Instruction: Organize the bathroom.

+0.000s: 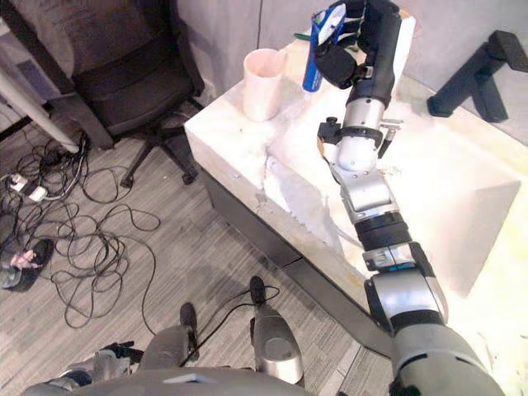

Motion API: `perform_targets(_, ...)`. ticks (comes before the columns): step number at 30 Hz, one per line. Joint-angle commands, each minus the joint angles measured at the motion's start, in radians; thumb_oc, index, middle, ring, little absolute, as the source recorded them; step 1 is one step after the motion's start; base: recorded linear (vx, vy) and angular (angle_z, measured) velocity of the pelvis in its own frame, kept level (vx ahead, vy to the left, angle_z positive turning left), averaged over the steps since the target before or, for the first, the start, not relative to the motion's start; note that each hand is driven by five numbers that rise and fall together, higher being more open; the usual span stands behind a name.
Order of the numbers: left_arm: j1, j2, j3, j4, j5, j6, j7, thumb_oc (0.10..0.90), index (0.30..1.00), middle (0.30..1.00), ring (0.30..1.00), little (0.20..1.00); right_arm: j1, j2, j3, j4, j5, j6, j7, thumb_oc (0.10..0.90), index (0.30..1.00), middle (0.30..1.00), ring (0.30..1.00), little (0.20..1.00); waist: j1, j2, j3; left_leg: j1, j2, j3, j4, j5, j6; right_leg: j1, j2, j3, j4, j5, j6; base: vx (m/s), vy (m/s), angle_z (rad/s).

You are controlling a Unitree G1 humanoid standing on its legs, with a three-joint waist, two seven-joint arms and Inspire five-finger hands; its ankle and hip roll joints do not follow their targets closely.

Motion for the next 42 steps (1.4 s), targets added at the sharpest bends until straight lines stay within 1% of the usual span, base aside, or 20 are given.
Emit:
perform_targets(1, 0.01, 0.007, -0.032, 0.025, 0.045, -0.004, -0.015, 0.8, 0.9, 0.9, 0.9, 0.9, -0.159, -0.054, -0.093, -0.115, -0.068, -0.105, -0.011, 0.4, 0.3, 0.3, 0.3, 0.3, 0.006, -0.035, -0.079, 0.013, -0.051, 0.024, 0.099, -0.128, 0.083, -0.063, -0.028, 0.017, 0.14, -0.086, 0.062, 0.03, -0.008, -0.06)
perform_targets(2, 0.01, 0.007, -0.032, 0.025, 0.045, -0.004, -0.015, 0.8, 0.9, 0.9, 0.9, 0.9, -0.159, -0.054, -0.093, -0.115, -0.068, -0.105, -0.011, 0.4, 0.3, 0.3, 0.3, 0.3, 0.006, -0.035, -0.079, 0.013, -0.051, 0.024, 0.099, -0.128, 0.083, -0.063, -0.028, 0.017, 0.14, -0.086, 0.062, 0.06, -0.018, -0.14)
perform_targets(5, 0.017, 0.008, -0.022, 0.019, 0.058, 0.036, -0.003, 0.8, 0.9, 0.9, 0.9, 0.9, -0.13, -0.069, -0.11, -0.137, -0.057, -0.097, 0.013, 0.4, 0.3, 0.3, 0.3, 0.3, -0.006, -0.053, -0.114, 0.033, -0.049, 0.019, 0.108, -0.145, 0.089, -0.051, -0.024, 0.032, 0.145, -0.092, 0.064, 0.15, -0.057, -0.06)
perform_targets(9, 0.016, 0.004, -0.025, 0.015, 0.042, 0.053, 0.006, 0.8, 0.9, 0.9, 0.9, 0.9, -0.117, -0.069, -0.115, -0.148, -0.057, -0.099, 0.02, 0.4, 0.3, 0.3, 0.3, 0.3, -0.01, -0.056, -0.123, 0.044, -0.047, 0.018, 0.096, -0.141, 0.089, -0.045, -0.019, 0.04, 0.143, -0.092, 0.064, 0.05, -0.018, 0.03)
perform_targets(13, 0.015, -0.005, -0.029, 0.015, 0.016, 0.071, 0.027, 0.8, 0.9, 0.9, 0.9, 0.9, -0.097, -0.058, -0.126, -0.174, -0.002, -0.111, 0.031, 0.4, 0.3, 0.3, 0.3, 0.3, -0.018, -0.063, -0.134, 0.051, -0.043, 0.022, 0.098, -0.145, 0.09, -0.044, -0.015, 0.048, 0.152, -0.1, 0.064, 0.02, -0.01, 0.0)
perform_targets(18, 0.008, -0.01, -0.038, 0.011, -0.016, 0.083, 0.042, 0.8, 0.9, 0.9, 0.9, 0.9, -0.085, -0.054, -0.137, -0.189, 0.029, -0.12, 0.045, 0.4, 0.3, 0.3, 0.3, 0.3, -0.021, -0.065, -0.14, 0.052, -0.041, 0.022, 0.103, -0.147, 0.088, -0.038, -0.011, 0.054, 0.156, -0.105, 0.062, 0.01, 0.017, -0.02)
perform_targets(21, 0.005, -0.011, -0.038, 0.006, -0.025, 0.094, 0.045, 0.8, 0.9, 0.9, 0.9, 0.9, -0.074, -0.046, -0.139, -0.206, 0.022, -0.119, 0.049, 0.4, 0.3, 0.3, 0.3, 0.3, -0.022, -0.066, -0.142, 0.055, -0.041, 0.024, 0.1, -0.145, 0.086, -0.03, -0.01, 0.057, 0.152, -0.106, 0.061, 0.01, 0.035, -0.02)
perform_targets(32, 0.02, -0.015, -0.028, 0.011, -0.078, 0.086, 0.063, 0.8, 0.9, 0.9, 0.9, 0.9, -0.051, -0.029, -0.137, -0.208, 0.07, -0.13, 0.067, 0.4, 0.3, 0.3, 0.3, 0.3, -0.015, -0.071, -0.157, 0.069, -0.035, 0.033, 0.089, -0.145, 0.085, -0.017, -0.008, 0.055, 0.146, -0.115, 0.062, 0.01, 0.008, 0.0)
perform_targets(36, 0.022, -0.015, -0.032, 0.009, -0.091, 0.086, 0.056, 0.8, 0.9, 0.9, 0.9, 0.9, -0.055, -0.028, -0.134, -0.205, 0.076, -0.132, 0.067, 0.4, 0.3, 0.3, 0.3, 0.3, -0.008, -0.064, -0.152, 0.066, -0.033, 0.028, 0.081, -0.134, 0.078, -0.013, -0.007, 0.048, 0.144, -0.117, 0.059, 0.0, 0.0, 0.0)
perform_targets(39, 0.032, -0.015, -0.033, 0.011, -0.095, 0.074, 0.051, 0.8, 0.9, 0.9, 0.9, 0.9, -0.06, -0.027, -0.132, -0.196, 0.095, -0.135, 0.074, 0.4, 0.3, 0.3, 0.3, 0.3, -0.001, -0.061, -0.152, 0.071, -0.033, 0.025, 0.071, -0.129, 0.075, -0.005, -0.007, 0.043, 0.139, -0.12, 0.057, 0.0, 0.005, 0.03)
perform_targets(42, 0.038, -0.015, -0.029, 0.01, -0.086, 0.066, 0.043, 0.8, 0.9, 0.9, 0.9, 0.9, -0.061, -0.019, -0.13, -0.205, 0.14, -0.122, 0.084, 0.4, 0.3, 0.3, 0.3, 0.3, 0.004, -0.058, -0.155, 0.075, -0.034, 0.024, 0.061, -0.123, 0.072, 0.002, -0.009, 0.039, 0.134, -0.121, 0.056, 0.0, 0.017, 0.1)
